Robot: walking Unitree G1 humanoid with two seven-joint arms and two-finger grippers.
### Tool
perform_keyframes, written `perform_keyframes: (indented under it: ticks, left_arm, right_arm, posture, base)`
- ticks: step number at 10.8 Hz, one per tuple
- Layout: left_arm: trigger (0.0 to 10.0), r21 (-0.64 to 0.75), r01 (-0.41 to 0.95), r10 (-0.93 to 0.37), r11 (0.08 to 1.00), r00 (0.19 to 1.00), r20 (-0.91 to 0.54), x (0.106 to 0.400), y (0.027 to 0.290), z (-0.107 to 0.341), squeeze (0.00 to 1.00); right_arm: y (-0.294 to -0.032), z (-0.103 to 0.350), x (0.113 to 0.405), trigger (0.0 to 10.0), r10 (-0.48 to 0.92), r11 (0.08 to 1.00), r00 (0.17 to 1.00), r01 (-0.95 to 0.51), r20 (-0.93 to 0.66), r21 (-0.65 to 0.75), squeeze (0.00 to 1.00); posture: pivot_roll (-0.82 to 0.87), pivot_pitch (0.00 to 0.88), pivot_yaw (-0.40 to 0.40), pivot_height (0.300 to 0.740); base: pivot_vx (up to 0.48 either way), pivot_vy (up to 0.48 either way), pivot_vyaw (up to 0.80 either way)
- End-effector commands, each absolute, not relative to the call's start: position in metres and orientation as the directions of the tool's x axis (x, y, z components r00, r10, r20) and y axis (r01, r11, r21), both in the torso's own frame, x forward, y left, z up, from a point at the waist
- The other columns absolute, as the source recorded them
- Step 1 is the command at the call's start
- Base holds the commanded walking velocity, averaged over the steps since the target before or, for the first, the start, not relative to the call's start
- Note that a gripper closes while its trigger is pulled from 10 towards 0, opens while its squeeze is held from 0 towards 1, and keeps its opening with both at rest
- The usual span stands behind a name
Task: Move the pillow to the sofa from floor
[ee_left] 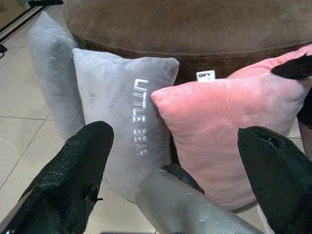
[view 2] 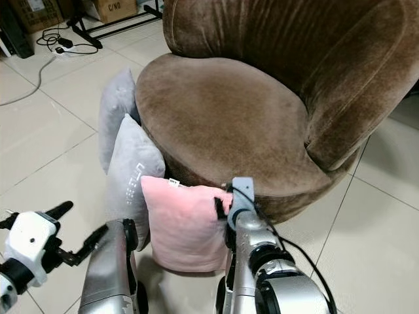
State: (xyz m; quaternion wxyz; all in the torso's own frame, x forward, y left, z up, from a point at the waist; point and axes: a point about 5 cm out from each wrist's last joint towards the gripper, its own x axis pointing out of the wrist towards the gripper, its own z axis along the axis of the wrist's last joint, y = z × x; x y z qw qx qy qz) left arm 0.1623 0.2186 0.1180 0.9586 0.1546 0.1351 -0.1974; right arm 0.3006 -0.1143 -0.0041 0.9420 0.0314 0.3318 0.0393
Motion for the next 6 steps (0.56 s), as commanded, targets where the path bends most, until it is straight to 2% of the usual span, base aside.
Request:
perform_keyframes:
  ticks: [1,2,3,6]
  left_arm:
    - [10.0,0.242,0.439,-0.353,0.865,0.876,-0.328,0.161,0.217,0.12,0.0]
    - [10.0,0.241,0.445,-0.358,0.863,0.874,-0.329,0.161,0.217,0.121,0.0]
    - [10.0,0.243,0.446,-0.359,0.861,0.872,-0.332,0.162,0.218,0.122,0.0]
    - [10.0,0.193,0.49,-0.397,0.85,0.836,-0.378,0.154,0.215,0.116,0.0]
  right_arm:
    - [-0.114,-0.013,0.293,10.0,0.096,0.993,0.742,-0.025,-0.663,0.116,0.0]
    - [-0.1,-0.014,0.289,10.0,0.167,0.954,0.73,0.051,-0.663,0.296,0.0]
    - [-0.096,-0.014,0.289,0.0,0.192,0.926,0.735,0.083,-0.65,0.368,0.0]
    - [-0.099,-0.014,0.289,0.0,0.198,0.919,0.742,0.088,-0.641,0.385,0.0]
  posture:
    - [0.14,0.111,-0.008,0.456]
    - [0.14,0.107,-0.005,0.456]
    - [0.15,0.104,-0.005,0.456]
    - [0.14,0.1,-0.003,0.456]
  base:
    - [0.0,0.0,0.0]
    - [0.0,0.0,0.0]
    - [0.0,0.0,0.0]
    - [0.0,0.0,0.0]
